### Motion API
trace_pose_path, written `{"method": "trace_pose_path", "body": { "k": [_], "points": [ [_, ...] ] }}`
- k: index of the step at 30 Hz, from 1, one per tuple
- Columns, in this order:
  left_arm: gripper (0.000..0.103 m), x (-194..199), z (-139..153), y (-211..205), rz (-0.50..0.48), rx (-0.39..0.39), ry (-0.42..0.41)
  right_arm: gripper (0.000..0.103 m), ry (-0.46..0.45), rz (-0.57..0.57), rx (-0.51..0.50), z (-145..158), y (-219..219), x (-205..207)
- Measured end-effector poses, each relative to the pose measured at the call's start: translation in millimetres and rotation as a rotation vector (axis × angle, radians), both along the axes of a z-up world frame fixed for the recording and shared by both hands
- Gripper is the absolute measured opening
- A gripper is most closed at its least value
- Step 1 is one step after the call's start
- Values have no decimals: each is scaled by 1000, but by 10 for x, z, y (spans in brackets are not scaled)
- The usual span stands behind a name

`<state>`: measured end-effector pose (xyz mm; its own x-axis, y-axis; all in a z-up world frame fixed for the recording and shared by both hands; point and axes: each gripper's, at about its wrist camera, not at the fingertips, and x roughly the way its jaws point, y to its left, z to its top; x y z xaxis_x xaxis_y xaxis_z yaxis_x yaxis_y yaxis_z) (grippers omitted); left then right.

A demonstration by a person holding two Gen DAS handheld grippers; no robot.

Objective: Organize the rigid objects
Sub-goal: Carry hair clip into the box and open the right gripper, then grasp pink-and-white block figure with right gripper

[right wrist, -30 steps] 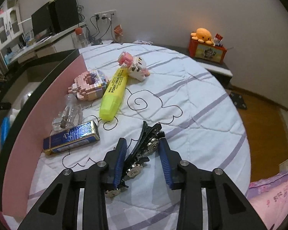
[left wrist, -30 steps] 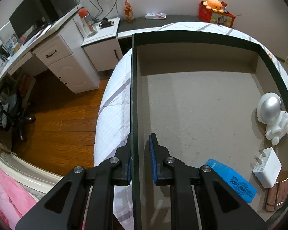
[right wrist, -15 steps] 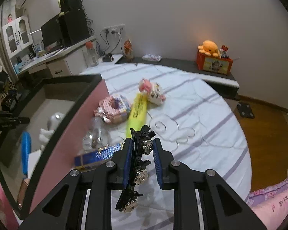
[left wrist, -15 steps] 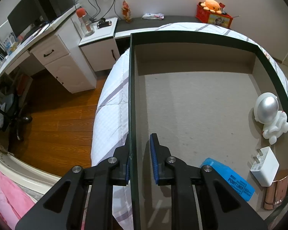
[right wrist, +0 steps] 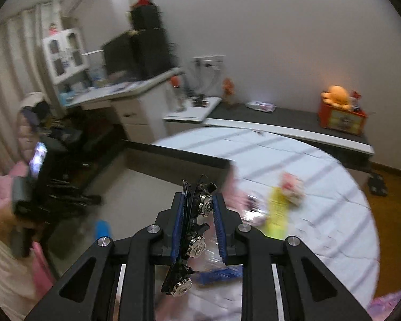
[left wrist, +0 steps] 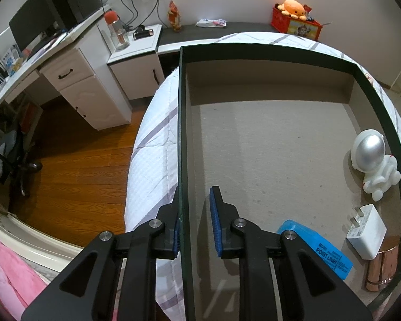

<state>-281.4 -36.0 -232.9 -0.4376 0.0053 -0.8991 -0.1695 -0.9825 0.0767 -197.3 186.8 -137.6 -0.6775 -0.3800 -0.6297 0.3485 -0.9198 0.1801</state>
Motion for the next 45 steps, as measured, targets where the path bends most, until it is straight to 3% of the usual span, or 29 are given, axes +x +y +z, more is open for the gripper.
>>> {"method": "trace_pose_path", "body": {
  "k": [6,12,21,26,30,37,45],
  "points": [
    [18,6,-1,7,1,3,0,22,-75,93,16,-242,-415,-158],
    [18,14,2,23,-2,3,-1,22,-114,105,63,-490,-592,-202],
    [20,7,12,22,-5,-3,-3,24,-88,53,74,-438,-494,-210],
    [20,-2,18,15,-9,1,-4,39,-71,23,5,-332,-242,-184],
    [23,-4,17,17,-14,14,-7,45,-46,-85,3,-222,264,-125],
    [23,-8,19,14,-15,9,-6,46,-111,-282,44,-427,1045,-55],
    [23,-26,18,-11,-17,10,-7,46,-183,-290,93,-765,1111,-126]
  ]
}}
